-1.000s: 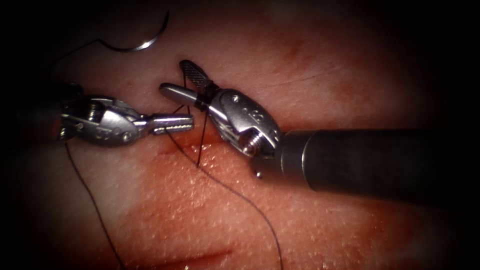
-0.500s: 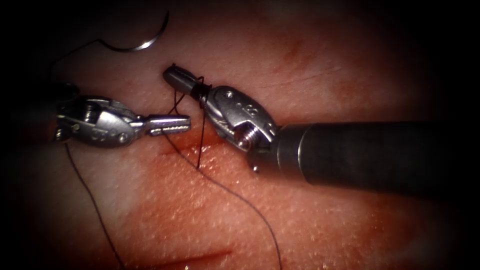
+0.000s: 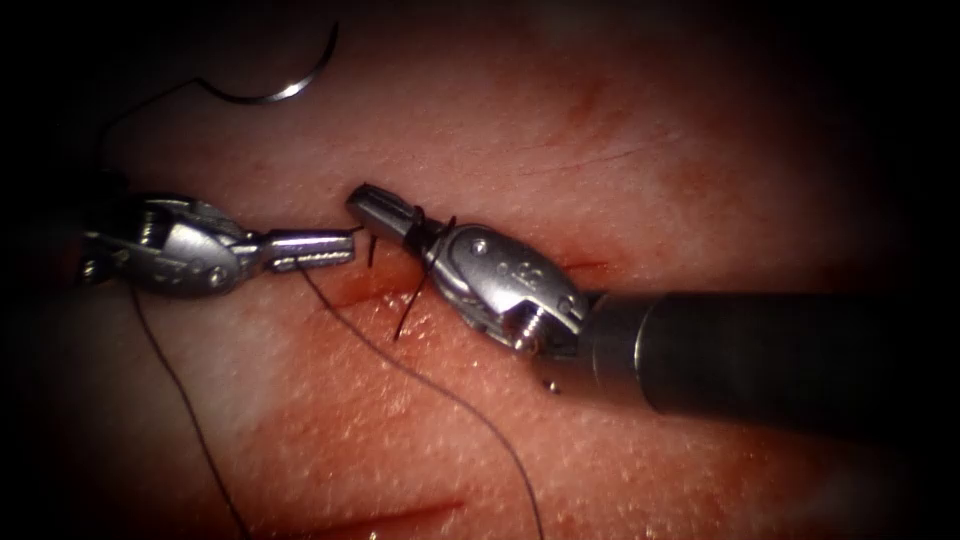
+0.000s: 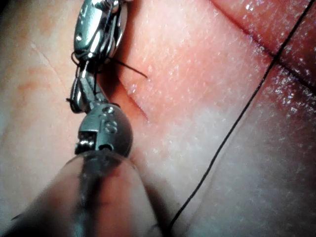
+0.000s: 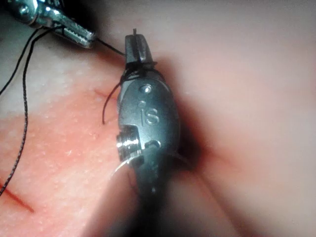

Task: Wound Closure
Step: Pull tail downard through loops to create knot. Pull upward on working end with left hand to tighten.

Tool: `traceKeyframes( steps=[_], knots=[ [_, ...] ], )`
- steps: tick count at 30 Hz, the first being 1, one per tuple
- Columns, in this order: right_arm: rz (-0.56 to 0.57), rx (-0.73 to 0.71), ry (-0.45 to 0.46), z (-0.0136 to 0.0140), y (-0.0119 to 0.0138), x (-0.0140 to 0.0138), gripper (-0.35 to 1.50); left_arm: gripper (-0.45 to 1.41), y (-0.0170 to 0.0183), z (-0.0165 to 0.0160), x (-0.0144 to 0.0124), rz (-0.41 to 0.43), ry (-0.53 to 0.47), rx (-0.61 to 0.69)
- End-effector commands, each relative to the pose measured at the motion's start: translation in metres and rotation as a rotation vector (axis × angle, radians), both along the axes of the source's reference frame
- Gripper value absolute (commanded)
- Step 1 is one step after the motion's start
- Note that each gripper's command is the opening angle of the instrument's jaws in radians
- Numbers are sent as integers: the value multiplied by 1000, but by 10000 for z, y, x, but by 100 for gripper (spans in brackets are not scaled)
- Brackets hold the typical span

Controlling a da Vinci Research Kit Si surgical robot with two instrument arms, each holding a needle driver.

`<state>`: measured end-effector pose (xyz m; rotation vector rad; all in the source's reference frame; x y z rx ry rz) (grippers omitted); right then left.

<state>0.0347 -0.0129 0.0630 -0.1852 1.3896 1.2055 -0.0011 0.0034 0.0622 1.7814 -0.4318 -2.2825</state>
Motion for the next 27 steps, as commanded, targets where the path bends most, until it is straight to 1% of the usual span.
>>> traceKeyframes(
  steps=[1,2,5,6,8,9,10,11,12,14,18,21,23,27],
  knots=[
    [-8,-27,-33,9,-13,1,-35,-45,14,0,-2,-15,4,9],
    [-8,-34,-55,11,-23,0,-35,-45,28,-6,1,-30,12,12],
    [-20,-34,-93,14,-35,1,-35,-45,48,-13,3,-49,26,21],
    [-38,-20,-137,15,-46,4,-35,-45,73,-18,3,-63,41,29],
    [-59,10,-178,13,-52,7,-35,-45,93,-19,3,-78,47,29],
    [-60,20,-193,12,-55,8,-35,-45,101,-18,3,-84,59,24],
    [-69,40,-222,3,-64,12,-35,-45,124,-9,2,-109,92,36],
    [-69,40,-222,3,-64,12,-35,-45,124,-9,2,-109,92,36],
    [-86,54,-241,-7,-75,15,-35,-45,141,8,0,-127,115,40],
    [-99,61,-257,-11,-80,17,-35,-45,145,14,0,-132,124,39],
    [-151,87,-329,-18,-104,23,-35,-45,162,52,2,-161,145,49],
    [-177,109,-356,-18,-115,24,-35,-45,173,66,3,-175,147,51],
    [-186,111,-363,-20,-122,23,-35,-45,185,75,4,-192,143,56],
    [-186,111,-364,-22,-124,22,-35,-45,200,83,4,-216,139,57]
  ],
)
